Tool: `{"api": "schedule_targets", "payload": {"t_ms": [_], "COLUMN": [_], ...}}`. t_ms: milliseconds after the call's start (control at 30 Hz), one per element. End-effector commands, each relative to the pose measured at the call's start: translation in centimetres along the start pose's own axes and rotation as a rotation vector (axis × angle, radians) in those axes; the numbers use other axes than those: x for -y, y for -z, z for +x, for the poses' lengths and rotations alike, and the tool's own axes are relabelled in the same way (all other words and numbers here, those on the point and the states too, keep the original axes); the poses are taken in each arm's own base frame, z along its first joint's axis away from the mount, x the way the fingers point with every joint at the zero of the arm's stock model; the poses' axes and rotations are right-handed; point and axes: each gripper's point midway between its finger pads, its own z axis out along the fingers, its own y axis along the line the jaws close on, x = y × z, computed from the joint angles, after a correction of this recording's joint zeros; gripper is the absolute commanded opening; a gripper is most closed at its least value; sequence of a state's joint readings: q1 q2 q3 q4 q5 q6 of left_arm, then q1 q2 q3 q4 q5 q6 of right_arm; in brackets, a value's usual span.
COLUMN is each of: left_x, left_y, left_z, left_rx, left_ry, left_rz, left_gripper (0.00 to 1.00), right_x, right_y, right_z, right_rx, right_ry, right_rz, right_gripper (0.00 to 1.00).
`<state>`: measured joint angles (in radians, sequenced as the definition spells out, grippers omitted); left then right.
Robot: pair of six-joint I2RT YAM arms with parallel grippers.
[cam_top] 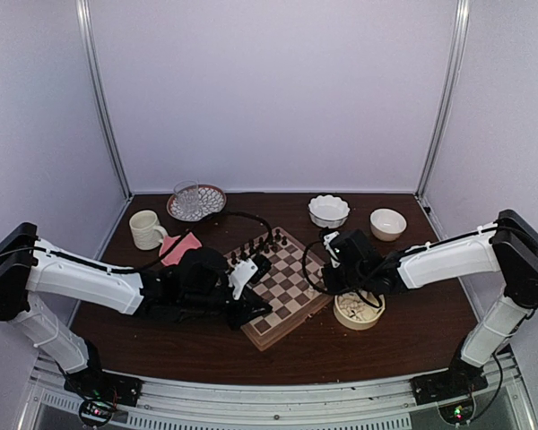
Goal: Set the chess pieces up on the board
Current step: Place the rook at h1, then place the pawn on the chessboard.
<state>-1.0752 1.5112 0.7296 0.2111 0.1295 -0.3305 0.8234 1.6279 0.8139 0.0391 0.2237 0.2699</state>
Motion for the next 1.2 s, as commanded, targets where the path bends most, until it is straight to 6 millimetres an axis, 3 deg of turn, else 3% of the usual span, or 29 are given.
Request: {"api": "schedule_targets", "payload": {"t_ms": [0, 467, 700, 1167], "left_x": [0.1, 0.2, 0.2, 0.2], "left_y": [-0.2, -0.3, -0.3, -0.3], "left_z": [-1.6, -1.7, -1.6, -1.6], "left_rx": [0.039, 0.039, 0.037, 0.035], "left_ry": [0.003, 0.003, 0.004, 0.005], "left_rz": [0.000, 0.003, 0.002, 0.004], "left_gripper": [0.00, 0.00, 0.00, 0.00], "right_x": [0.2, -0.7, -0.4, 0.6], "right_y": [-0.4, -0.5, -0.3, 0.2], "right_z": [0.4, 0.4, 0.4, 0.2], "right_rx": [-0.021, -0.034, -0.030, -0.014], "right_ry": [-0.012, -0.007, -0.011, -0.011], "right_rz": [0.002, -0.045, -0.037, 0.008], "right_gripper": [0.19, 0.17, 0.11, 0.10]}}
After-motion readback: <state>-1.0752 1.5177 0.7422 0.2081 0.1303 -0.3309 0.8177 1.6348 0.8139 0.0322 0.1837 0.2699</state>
